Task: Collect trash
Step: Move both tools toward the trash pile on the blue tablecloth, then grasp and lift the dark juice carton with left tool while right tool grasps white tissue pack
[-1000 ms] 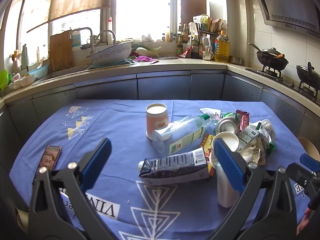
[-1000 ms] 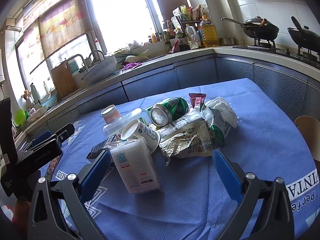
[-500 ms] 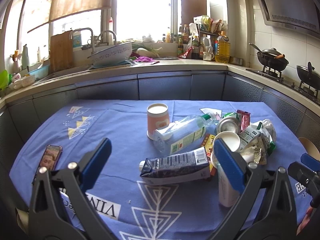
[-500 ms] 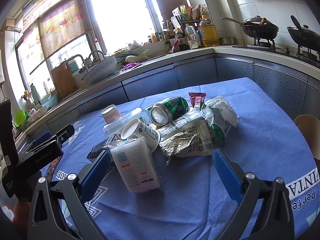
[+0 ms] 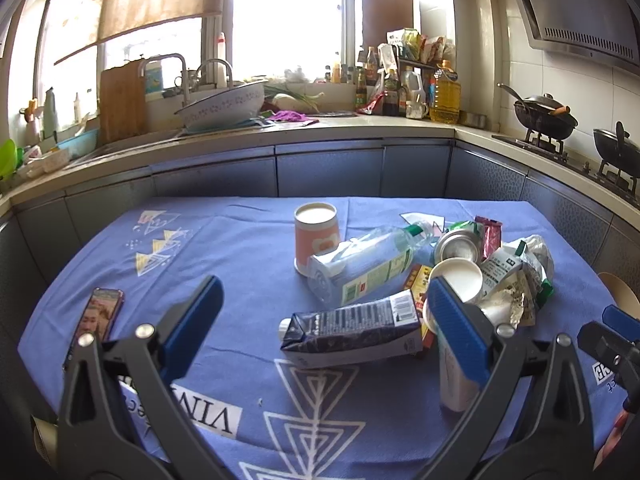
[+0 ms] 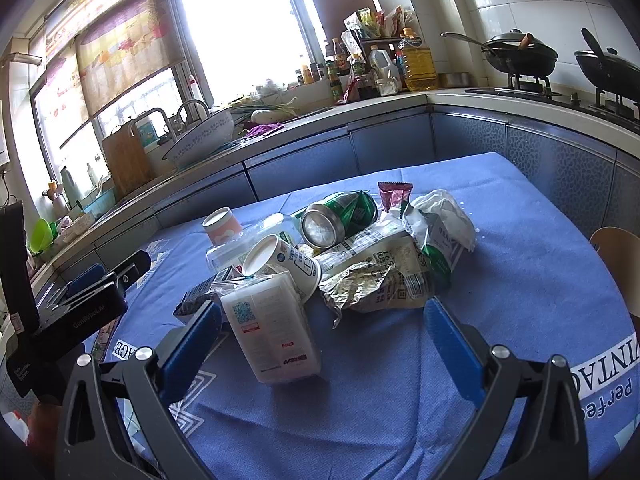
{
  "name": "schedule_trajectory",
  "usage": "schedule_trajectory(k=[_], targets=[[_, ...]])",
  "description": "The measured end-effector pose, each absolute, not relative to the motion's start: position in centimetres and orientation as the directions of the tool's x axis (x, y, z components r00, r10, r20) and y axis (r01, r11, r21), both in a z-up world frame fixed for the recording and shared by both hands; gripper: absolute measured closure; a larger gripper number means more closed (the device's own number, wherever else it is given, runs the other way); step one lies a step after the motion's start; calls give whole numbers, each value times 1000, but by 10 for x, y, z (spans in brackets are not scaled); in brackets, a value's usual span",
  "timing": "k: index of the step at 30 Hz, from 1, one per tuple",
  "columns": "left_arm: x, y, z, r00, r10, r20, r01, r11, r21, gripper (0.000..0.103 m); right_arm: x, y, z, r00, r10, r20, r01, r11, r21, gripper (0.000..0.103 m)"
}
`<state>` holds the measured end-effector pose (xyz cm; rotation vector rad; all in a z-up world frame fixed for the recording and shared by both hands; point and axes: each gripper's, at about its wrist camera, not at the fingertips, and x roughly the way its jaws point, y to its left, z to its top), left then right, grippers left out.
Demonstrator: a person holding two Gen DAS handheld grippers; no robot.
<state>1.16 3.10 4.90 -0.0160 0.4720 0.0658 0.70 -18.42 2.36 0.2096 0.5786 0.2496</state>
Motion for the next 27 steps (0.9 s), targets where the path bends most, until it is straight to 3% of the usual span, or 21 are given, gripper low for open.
schedule_trajectory(k=[22, 27], targets=[[15, 34, 38, 879, 64, -473, -67, 998, 10, 5, 7, -181, 20, 800, 297, -521, -179, 947, 265, 5], [19, 52, 28, 868, 78, -490, -78, 997, 20, 5, 13, -176, 13, 775, 312, -550, -195, 945, 261, 11]])
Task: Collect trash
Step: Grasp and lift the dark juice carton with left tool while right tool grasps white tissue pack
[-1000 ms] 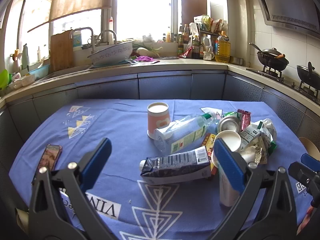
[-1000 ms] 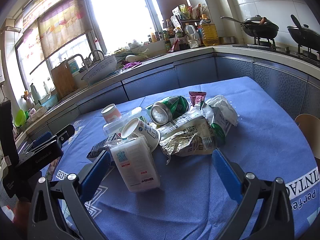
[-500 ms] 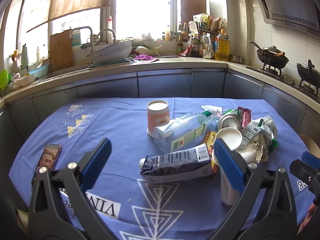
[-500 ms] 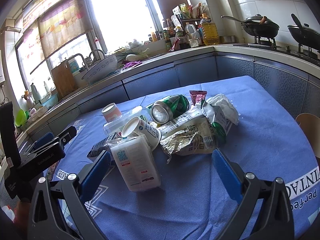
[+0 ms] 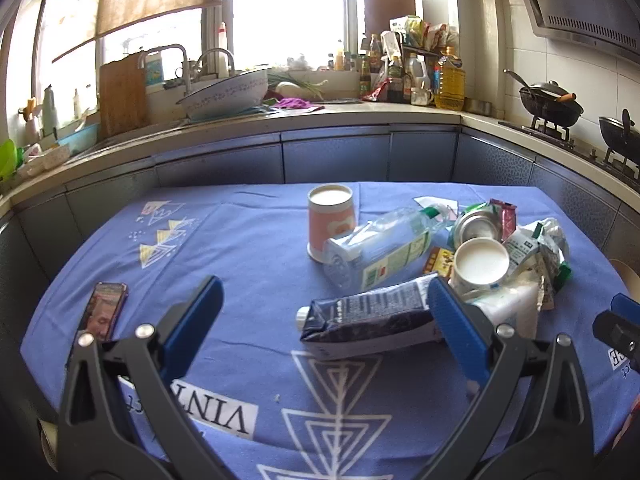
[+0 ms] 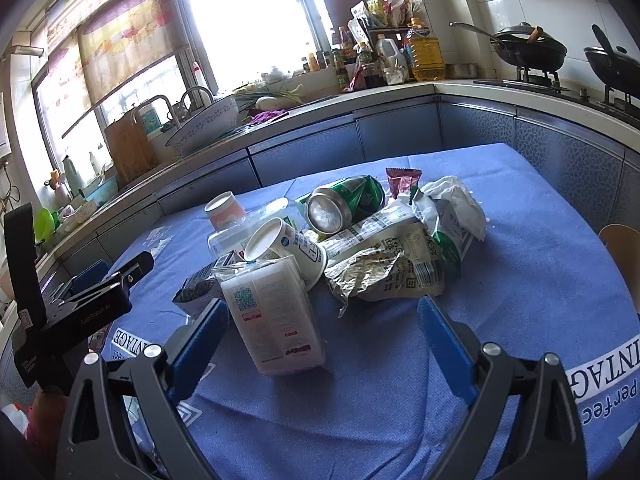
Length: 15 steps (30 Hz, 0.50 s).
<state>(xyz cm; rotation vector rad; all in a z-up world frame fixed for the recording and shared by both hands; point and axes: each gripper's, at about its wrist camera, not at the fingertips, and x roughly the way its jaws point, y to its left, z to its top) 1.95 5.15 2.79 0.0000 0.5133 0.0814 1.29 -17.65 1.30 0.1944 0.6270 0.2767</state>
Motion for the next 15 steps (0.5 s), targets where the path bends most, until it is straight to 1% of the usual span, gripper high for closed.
schedule_trajectory(k=[4, 8, 12, 15], targets=[[23, 70, 16, 855, 92, -510, -81, 996, 45, 5, 21, -173, 6, 751, 326, -575, -207, 942, 265, 14], [25, 78, 3, 839, 78, -538, -44, 996, 76, 5, 31, -165, -3, 713, 349, -608, -232, 936, 265, 21], [28, 67, -11, 834, 45, -550, 51, 986, 158, 5, 41, -152, -15, 653, 382, -654, -281, 924, 259, 26], [35, 55, -21, 815, -6, -579, 148, 969, 199, 5, 47, -140, -25, 595, 406, -694, -324, 911, 255, 26]])
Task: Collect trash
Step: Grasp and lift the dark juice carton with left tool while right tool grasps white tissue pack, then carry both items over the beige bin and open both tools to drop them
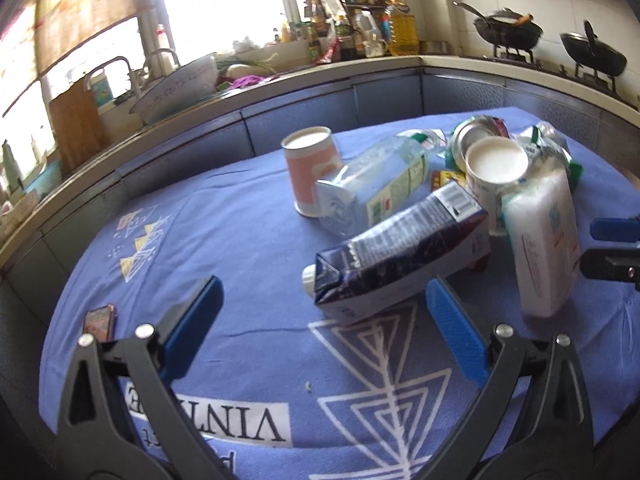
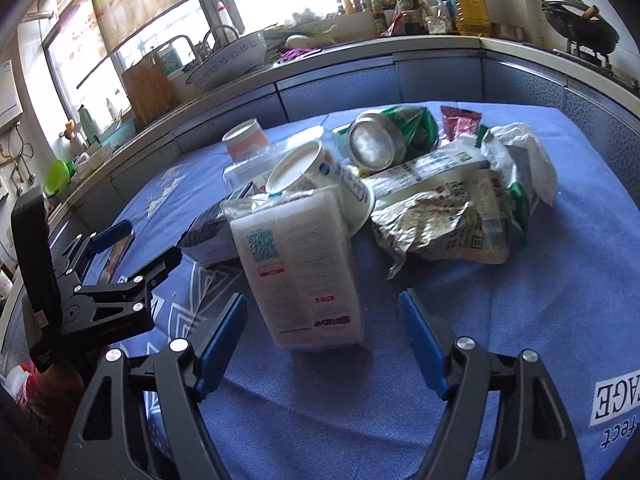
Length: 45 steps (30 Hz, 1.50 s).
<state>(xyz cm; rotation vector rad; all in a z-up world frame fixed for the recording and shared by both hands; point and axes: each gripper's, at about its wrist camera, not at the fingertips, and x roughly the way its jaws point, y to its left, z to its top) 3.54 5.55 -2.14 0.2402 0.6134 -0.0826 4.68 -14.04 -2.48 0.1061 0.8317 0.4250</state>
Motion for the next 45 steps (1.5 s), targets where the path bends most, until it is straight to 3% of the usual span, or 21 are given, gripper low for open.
schedule_trajectory(k=[5, 13, 14, 15, 18, 21, 29, 32, 37, 45], targets=[[55, 50, -36, 791, -46, -610, 239, 941, 239, 5, 53, -124, -38, 546, 400, -736, -367, 904, 219, 26], [84, 19, -56, 763, -98, -639, 464, 772, 434, 5, 76, -117, -49, 556, 342, -758, -363, 920, 149, 26], [86, 16, -57, 754, -106, -648, 484, 757, 439, 8, 76, -120, -49, 553, 354, -754, -359, 918, 167, 33], [87, 13, -58, 747, -118, -655, 502, 745, 439, 25, 76, -123, -49, 546, 372, -751, -360, 913, 191, 41], [87, 9, -57, 746, -109, -657, 510, 729, 457, 29, 71, -137, -47, 545, 395, -740, -353, 908, 225, 44], [79, 11, -48, 725, -139, -675, 526, 745, 411, 37, 61, -153, -38, 568, 415, -711, -343, 904, 254, 44], [47, 13, -18, 646, -272, -713, 535, 828, 169, 42, 44, -212, -29, 641, 434, -633, -278, 900, 336, 44], [44, -13, 0, 623, -337, -706, 586, 799, 137, 42, 40, -243, -28, 683, 415, -601, -225, 902, 368, 44], [55, -98, 36, 556, -475, -682, 708, 701, 89, 42, 38, -313, -26, 763, 324, -559, -108, 917, 384, 44], [109, -298, 55, 317, -639, -701, 875, 482, -44, 42, 15, -471, -32, 833, 19, -553, 195, 926, 325, 43]])
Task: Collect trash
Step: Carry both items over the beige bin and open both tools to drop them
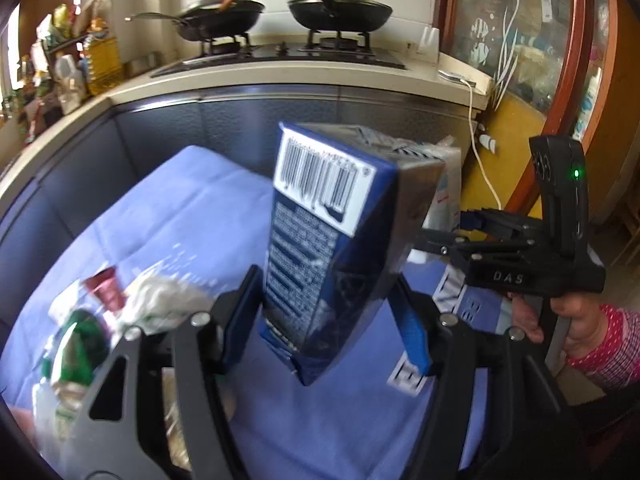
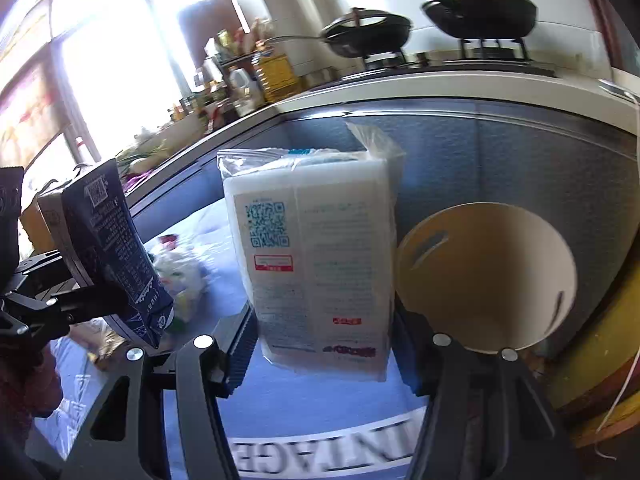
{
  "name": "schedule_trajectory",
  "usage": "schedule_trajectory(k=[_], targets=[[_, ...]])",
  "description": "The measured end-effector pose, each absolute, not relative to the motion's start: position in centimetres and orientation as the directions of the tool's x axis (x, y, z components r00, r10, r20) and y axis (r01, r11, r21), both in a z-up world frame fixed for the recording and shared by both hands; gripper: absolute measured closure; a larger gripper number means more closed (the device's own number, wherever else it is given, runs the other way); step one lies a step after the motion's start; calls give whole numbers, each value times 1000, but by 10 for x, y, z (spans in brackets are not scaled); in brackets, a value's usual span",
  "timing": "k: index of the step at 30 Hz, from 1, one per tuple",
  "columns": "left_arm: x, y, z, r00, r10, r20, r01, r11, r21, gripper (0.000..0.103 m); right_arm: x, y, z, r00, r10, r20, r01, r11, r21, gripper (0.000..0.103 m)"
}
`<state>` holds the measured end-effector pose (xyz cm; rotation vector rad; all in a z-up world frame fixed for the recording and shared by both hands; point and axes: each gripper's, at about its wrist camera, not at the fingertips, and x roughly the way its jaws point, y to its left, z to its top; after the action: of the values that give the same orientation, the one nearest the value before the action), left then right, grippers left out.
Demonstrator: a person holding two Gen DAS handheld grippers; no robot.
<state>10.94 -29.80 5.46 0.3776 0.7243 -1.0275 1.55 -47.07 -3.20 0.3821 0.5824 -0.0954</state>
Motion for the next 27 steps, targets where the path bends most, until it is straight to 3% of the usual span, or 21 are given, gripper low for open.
schedule_trajectory(k=[8, 11, 14, 20, 27], targets=[[146, -475, 13, 106, -634, -766, 910, 373, -183, 43, 22, -575, -73, 750, -116, -651, 383, 879, 284, 41], [149, -510, -12, 58, -607, -793, 912, 355, -205, 43, 24, -588, -90, 729, -94, -678, 394, 868, 302, 36], [151, -534, -32, 55, -558, -828, 905, 378, -195, 43, 20, -589, -97, 736, -144, -661, 425, 859, 286, 20], [154, -521, -32, 80, -574, -815, 872, 437, -222, 43, 13, -596, -93, 771, -158, -617, 434, 839, 328, 16], [119, -426, 5, 206, -657, -725, 866, 467, -177, 43, 4, -569, -49, 853, -136, -503, 347, 869, 354, 20]])
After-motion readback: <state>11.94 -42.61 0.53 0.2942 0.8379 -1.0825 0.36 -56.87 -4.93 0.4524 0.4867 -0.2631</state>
